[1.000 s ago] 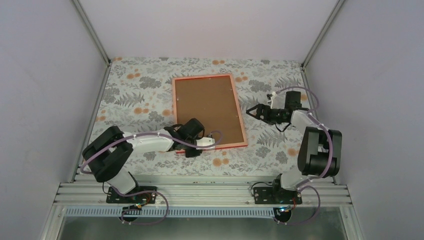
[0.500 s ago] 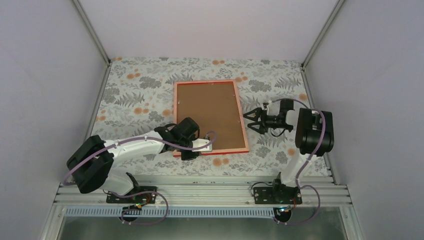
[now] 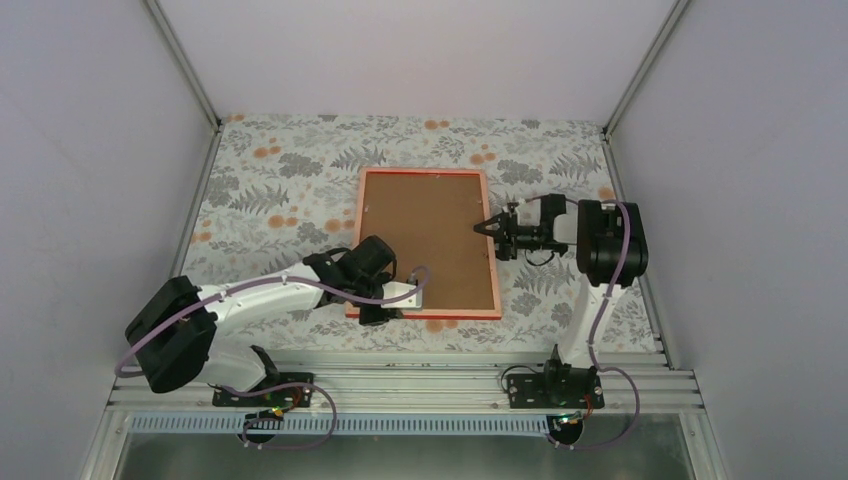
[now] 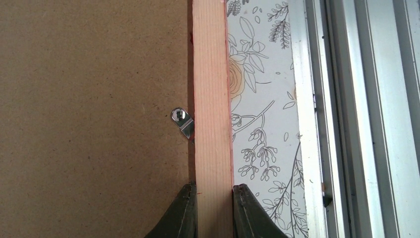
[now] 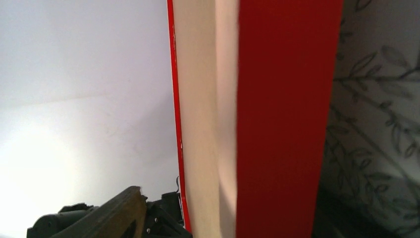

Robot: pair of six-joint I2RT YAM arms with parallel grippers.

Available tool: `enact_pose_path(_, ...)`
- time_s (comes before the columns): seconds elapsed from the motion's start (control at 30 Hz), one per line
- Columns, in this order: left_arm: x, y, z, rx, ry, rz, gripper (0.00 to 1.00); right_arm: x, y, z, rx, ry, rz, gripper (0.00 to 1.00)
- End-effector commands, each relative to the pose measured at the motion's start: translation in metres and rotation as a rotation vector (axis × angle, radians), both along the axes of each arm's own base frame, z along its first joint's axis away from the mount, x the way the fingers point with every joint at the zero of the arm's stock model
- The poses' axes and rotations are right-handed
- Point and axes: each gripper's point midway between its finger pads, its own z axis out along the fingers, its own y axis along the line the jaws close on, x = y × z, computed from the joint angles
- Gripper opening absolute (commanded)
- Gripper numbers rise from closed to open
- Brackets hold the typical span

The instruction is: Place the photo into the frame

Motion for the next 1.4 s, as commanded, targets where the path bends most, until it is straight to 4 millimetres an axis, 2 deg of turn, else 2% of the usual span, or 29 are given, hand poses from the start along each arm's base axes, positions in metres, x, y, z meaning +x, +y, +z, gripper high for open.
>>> enact_pose_path(0.0,-0.003,-0.016,0.023,-0.108,-0.059,-0.084,0.02,0.008,0.005,-0.006,0.028,0.040,0.001,0.64)
enact_pose_path(0.17,0.001,-0.015,0.021,-0.095,-0.081,-0.070,0.02,0.007,0.007,-0.003,0.031,0.044,0.006,0.44)
enact_pose_path(0.27,0.008,-0.013,0.020,-0.079,-0.111,-0.047,0.03,0.008,0.007,0.006,0.014,0.012,0.010,0.31)
enact_pose_path(0.4,0.018,-0.009,0.022,-0.052,-0.157,-0.020,0.04,0.010,0.004,0.027,-0.025,-0.059,0.006,0.19)
enact_pose_path(0.5,0.028,-0.004,0.025,-0.034,-0.197,-0.003,0.09,0.013,0.002,0.047,-0.056,-0.131,0.001,0.05)
enact_pose_path(0.6,0.041,0.000,0.038,-0.032,-0.233,0.020,0.32,0.018,-0.002,0.070,-0.083,-0.202,-0.008,0.04)
enact_pose_path(0.67,0.055,0.003,0.052,-0.041,-0.258,0.048,0.48,0.021,-0.004,0.093,-0.084,-0.255,-0.015,0.04)
enact_pose_path(0.8,0.098,0.014,0.093,-0.085,-0.308,0.167,0.75,0.028,-0.008,0.141,-0.109,-0.387,-0.023,0.04)
enact_pose_path(0.93,0.142,0.029,0.127,-0.125,-0.345,0.305,0.96,0.030,-0.011,0.203,-0.147,-0.569,-0.036,0.04)
enact_pose_path(0.97,0.152,0.034,0.133,-0.131,-0.352,0.344,1.00,0.031,-0.012,0.215,-0.163,-0.607,-0.039,0.04)
enact_pose_path(1.07,0.180,0.051,0.151,-0.162,-0.358,0.463,1.00,0.031,-0.015,0.251,-0.226,-0.741,-0.044,0.04)
enact_pose_path(1.3,0.227,0.099,0.179,-0.263,-0.279,0.734,1.00,0.031,-0.029,0.306,-0.467,-1.017,-0.058,0.04)
enact_pose_path(1.37,0.237,0.115,0.189,-0.303,-0.261,0.804,1.00,0.032,-0.033,0.327,-0.525,-1.099,-0.064,0.04)
